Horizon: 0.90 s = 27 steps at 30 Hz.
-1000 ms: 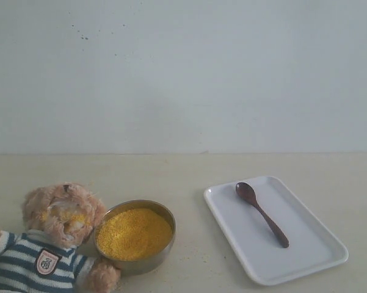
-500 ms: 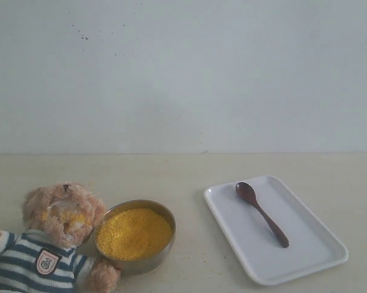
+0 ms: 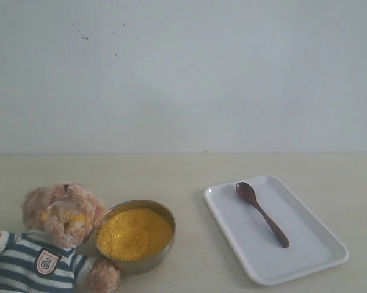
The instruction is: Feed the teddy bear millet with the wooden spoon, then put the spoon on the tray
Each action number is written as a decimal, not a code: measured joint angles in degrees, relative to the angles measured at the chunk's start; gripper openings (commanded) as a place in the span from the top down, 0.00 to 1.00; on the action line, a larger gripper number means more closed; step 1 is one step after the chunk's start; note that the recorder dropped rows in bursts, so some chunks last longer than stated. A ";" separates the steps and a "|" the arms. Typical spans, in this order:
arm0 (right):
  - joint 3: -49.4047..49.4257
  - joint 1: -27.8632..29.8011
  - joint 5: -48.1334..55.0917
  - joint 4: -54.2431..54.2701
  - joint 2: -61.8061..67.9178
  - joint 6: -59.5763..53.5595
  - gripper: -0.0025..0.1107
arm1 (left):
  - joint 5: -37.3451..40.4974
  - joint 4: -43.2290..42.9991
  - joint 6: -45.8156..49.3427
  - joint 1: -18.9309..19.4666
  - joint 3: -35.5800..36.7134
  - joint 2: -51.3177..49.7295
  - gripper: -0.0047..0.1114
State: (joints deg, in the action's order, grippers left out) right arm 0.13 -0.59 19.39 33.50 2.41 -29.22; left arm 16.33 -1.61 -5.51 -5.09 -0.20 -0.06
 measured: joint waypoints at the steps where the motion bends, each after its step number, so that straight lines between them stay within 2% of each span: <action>1: 0.00 0.00 0.00 0.00 0.00 0.00 0.98 | 0.00 0.00 0.00 0.00 0.00 0.00 0.93; 9: 0.00 -2.32 0.00 -1.18 0.00 0.17 0.98 | -0.22 0.10 0.00 0.00 0.00 0.00 0.93; 11: 0.00 -2.10 -0.23 -12.51 -1.46 5.38 0.98 | -0.22 0.10 0.00 0.00 0.00 0.00 0.93; 13: 0.00 -2.10 -0.84 -29.82 -2.03 18.33 0.98 | -0.35 0.10 0.00 0.00 0.00 0.00 0.93; 15: 0.00 -2.82 -0.43 -36.91 -2.02 32.35 0.98 | -0.44 0.10 0.00 0.00 0.00 0.00 0.93; 16: 0.00 -3.46 -0.43 -38.20 -2.15 37.23 0.98 | -0.57 0.10 0.00 0.00 0.00 0.00 0.93; 19: 0.00 -3.88 -0.35 -39.27 -2.15 41.49 0.98 | -0.66 0.10 0.00 0.00 0.00 0.00 0.93; 27: 0.00 -3.88 -0.21 -39.50 -2.15 37.95 0.98 | -0.79 0.10 0.00 0.00 0.00 0.00 0.93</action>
State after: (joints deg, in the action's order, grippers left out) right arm 0.13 -4.47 19.18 -6.01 0.26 8.73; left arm 15.53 -1.51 -5.51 -5.09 -0.20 -0.06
